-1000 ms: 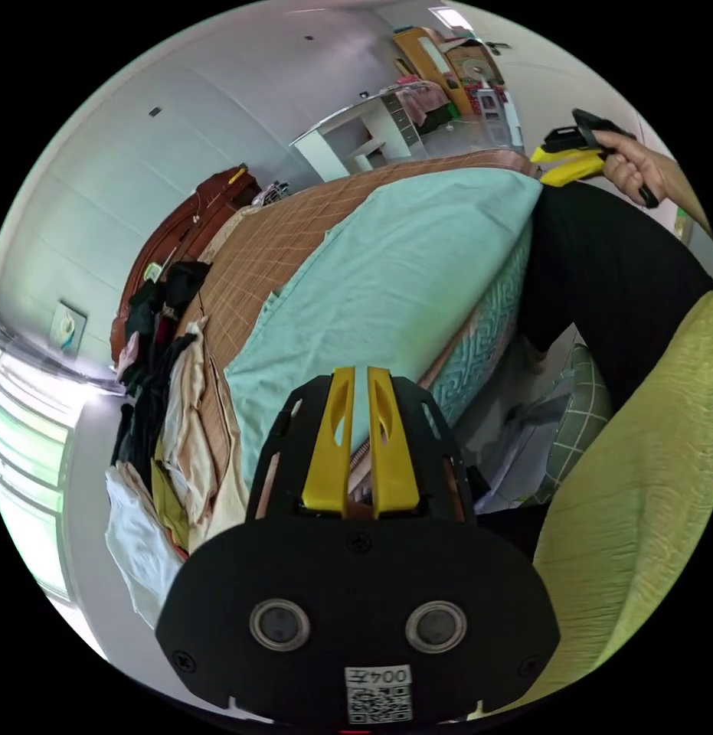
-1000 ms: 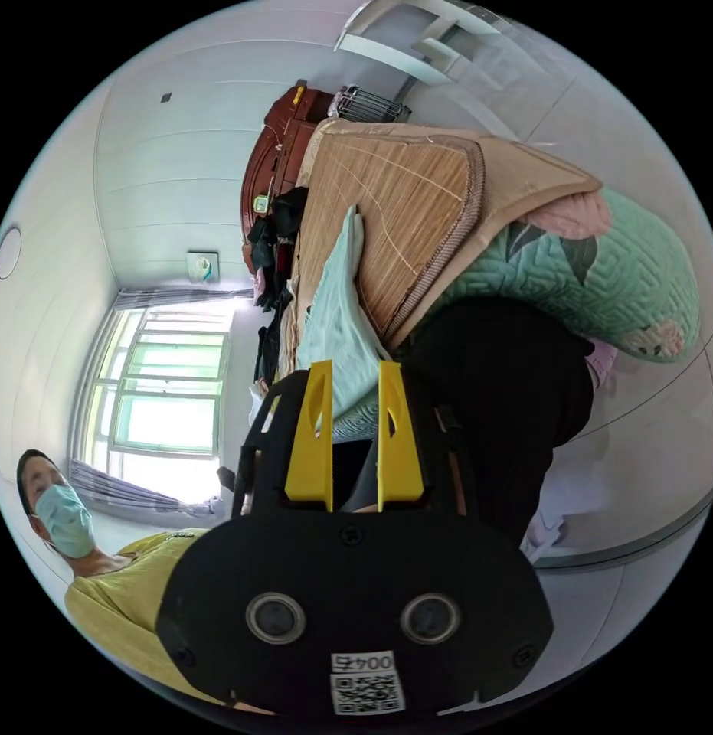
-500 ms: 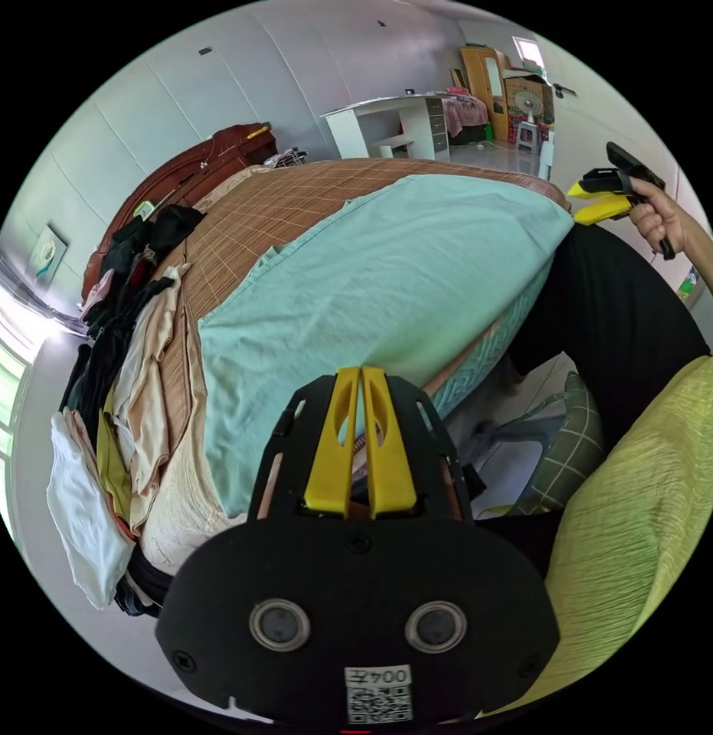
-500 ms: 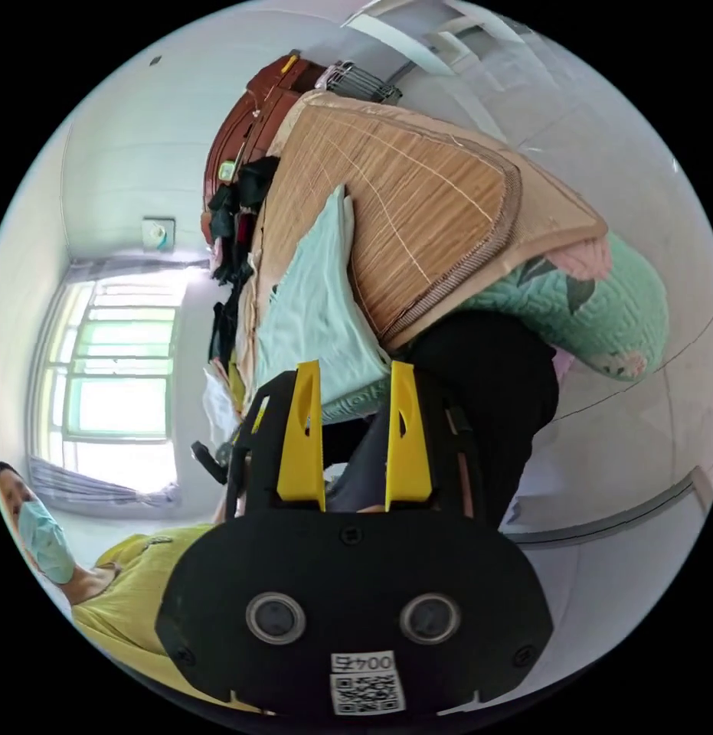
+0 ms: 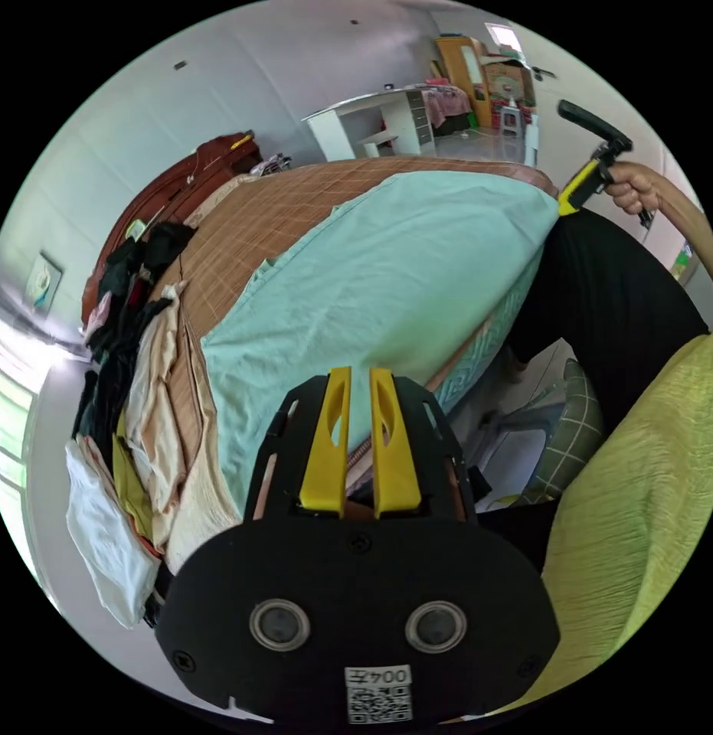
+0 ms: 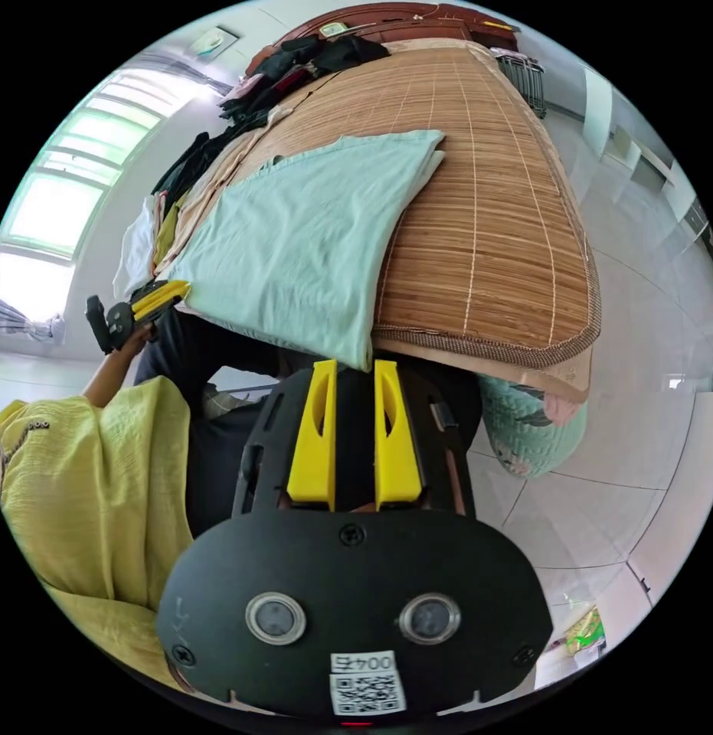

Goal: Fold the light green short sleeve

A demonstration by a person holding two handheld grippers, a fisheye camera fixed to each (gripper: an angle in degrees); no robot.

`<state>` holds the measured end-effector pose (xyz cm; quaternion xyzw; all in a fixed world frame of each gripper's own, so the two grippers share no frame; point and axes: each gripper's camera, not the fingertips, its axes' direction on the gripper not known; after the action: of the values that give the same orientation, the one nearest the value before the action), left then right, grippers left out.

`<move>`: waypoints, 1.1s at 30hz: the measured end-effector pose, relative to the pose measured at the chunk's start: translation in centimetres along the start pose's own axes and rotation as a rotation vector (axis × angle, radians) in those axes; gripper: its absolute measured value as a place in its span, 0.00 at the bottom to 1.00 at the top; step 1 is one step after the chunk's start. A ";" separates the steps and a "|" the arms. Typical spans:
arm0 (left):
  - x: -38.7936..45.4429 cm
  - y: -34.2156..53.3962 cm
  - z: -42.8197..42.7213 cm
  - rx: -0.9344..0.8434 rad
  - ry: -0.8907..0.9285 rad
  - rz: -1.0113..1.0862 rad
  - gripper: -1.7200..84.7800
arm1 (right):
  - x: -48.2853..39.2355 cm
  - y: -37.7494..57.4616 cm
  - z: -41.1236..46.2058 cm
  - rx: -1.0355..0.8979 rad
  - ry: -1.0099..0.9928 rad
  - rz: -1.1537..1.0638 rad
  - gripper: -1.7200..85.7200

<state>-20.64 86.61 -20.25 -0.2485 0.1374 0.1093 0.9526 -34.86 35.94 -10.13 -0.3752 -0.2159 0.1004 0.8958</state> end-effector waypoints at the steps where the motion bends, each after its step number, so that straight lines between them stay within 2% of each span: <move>1: 1.0 -0.6 -0.4 0.018 -0.003 0.017 0.07 | 0.3 -0.2 0.0 -0.008 0.006 -0.011 0.07; 7: 15.5 -9.7 -2.5 0.171 0.044 0.316 0.12 | 1.1 -0.9 -0.9 0.001 -0.011 -0.048 0.06; 11: 26.9 -16.0 -1.5 0.224 -0.021 0.523 0.15 | 1.7 -1.3 -2.1 0.007 -0.031 -0.047 0.05; 18: 38.7 -23.8 2.0 0.178 -0.136 0.645 0.17 | 3.9 -1.8 -3.9 0.067 -0.136 -0.050 0.05; 24: 42.1 -27.6 4.6 0.085 -0.187 0.649 0.15 | 5.7 -1.7 -5.2 0.119 -0.198 -0.065 0.05; 27: 41.5 -29.4 4.2 0.097 -0.196 0.564 0.08 | 6.9 -1.7 -5.6 0.137 -0.216 -0.044 0.06; 30: 37.3 -31.7 1.9 0.106 -0.052 0.378 0.06 | 10.1 -1.1 -6.5 0.236 -0.357 0.049 0.11; 31: 36.5 -32.0 1.4 0.112 -0.038 0.350 0.05 | 11.9 -0.7 -6.8 0.296 -0.456 0.103 0.17; 33: 34.3 -32.5 -0.2 0.137 -0.011 0.279 0.05 | 14.6 -0.3 -7.1 0.379 -0.595 0.181 0.22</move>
<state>20.45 63.60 -16.83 -0.1607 0.1726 0.2323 0.9436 -18.60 36.27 -9.81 -0.1744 -0.4107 0.3224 0.8348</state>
